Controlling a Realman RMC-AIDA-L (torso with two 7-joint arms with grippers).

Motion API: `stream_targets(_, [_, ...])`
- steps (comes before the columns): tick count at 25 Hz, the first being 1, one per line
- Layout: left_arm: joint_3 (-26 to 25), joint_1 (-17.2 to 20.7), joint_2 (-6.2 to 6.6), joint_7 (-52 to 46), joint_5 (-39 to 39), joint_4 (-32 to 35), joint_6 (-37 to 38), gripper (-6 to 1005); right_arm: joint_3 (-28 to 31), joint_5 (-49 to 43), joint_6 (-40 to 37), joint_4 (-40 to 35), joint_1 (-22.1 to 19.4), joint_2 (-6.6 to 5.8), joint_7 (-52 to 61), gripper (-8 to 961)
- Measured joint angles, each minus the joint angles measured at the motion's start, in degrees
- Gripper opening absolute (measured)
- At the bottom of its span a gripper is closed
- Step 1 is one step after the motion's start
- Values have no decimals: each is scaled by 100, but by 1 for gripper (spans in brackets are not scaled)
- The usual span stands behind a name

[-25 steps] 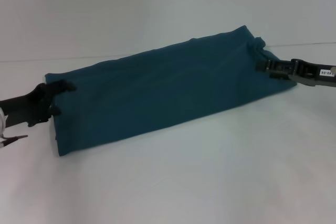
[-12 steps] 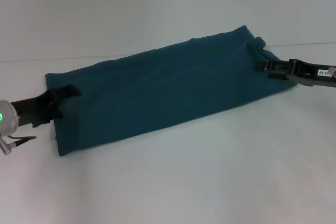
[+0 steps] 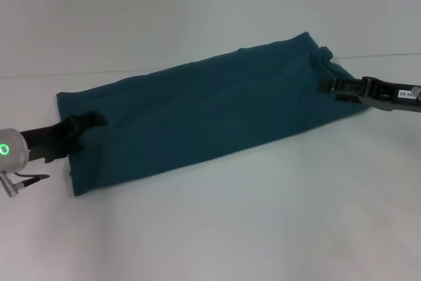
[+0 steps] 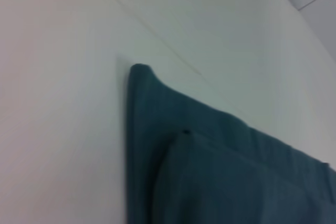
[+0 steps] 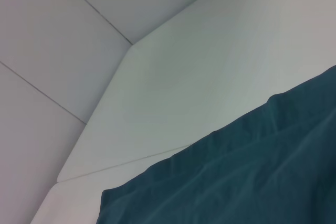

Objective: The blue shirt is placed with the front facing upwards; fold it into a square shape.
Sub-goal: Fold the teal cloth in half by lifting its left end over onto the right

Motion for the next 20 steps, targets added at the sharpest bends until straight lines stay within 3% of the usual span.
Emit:
stream_targets(5, [-50, 167, 11, -56, -29, 374, 271, 887, 0, 1, -21, 0, 1, 0, -8, 784])
stream_targets(12, [67, 204, 192, -10, 130, 378, 365, 889, 0, 3, -14, 0, 1, 0, -11, 784])
stream_targets(20, [67, 174, 133, 68, 290, 334, 31, 890, -5, 6, 10, 0, 9, 6, -12, 784])
